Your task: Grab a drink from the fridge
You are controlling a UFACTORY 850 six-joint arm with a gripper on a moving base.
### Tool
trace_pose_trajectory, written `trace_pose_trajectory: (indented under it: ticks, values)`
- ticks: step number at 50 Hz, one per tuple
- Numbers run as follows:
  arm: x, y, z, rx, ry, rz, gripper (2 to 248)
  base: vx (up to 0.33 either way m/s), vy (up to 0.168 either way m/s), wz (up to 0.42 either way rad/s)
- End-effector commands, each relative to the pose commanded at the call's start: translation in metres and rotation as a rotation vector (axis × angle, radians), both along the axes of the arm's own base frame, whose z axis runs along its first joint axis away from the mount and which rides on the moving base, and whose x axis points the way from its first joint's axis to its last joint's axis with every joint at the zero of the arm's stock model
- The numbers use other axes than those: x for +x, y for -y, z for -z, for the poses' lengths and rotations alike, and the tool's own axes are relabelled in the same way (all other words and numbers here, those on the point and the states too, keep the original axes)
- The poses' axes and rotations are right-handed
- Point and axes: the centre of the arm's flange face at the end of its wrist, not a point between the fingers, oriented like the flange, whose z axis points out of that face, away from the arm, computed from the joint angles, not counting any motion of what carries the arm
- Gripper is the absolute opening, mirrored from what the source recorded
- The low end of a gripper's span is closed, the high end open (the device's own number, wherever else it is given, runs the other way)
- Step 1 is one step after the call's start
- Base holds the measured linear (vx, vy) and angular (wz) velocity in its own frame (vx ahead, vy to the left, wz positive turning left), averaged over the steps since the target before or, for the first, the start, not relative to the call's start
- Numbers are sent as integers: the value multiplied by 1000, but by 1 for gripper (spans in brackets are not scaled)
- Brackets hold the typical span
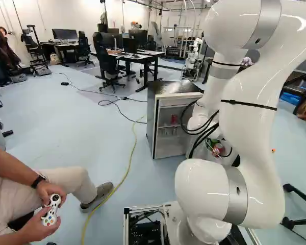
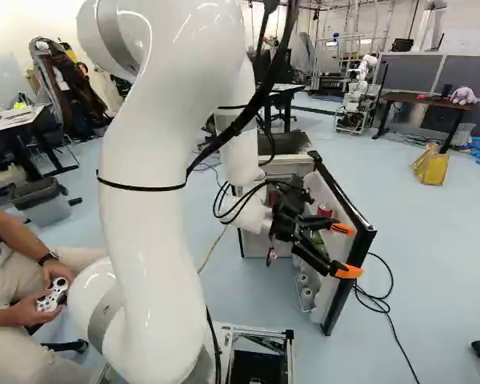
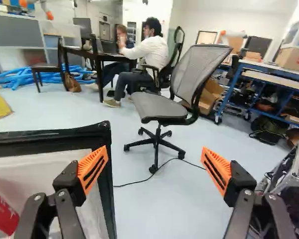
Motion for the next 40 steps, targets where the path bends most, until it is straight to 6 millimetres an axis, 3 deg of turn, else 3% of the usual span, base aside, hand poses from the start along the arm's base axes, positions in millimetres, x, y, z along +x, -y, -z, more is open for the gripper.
trace_pose_trajectory:
  ticks: [40]
  values:
    - [-20,-82,2,99,-87,-604,247,0,0,0]
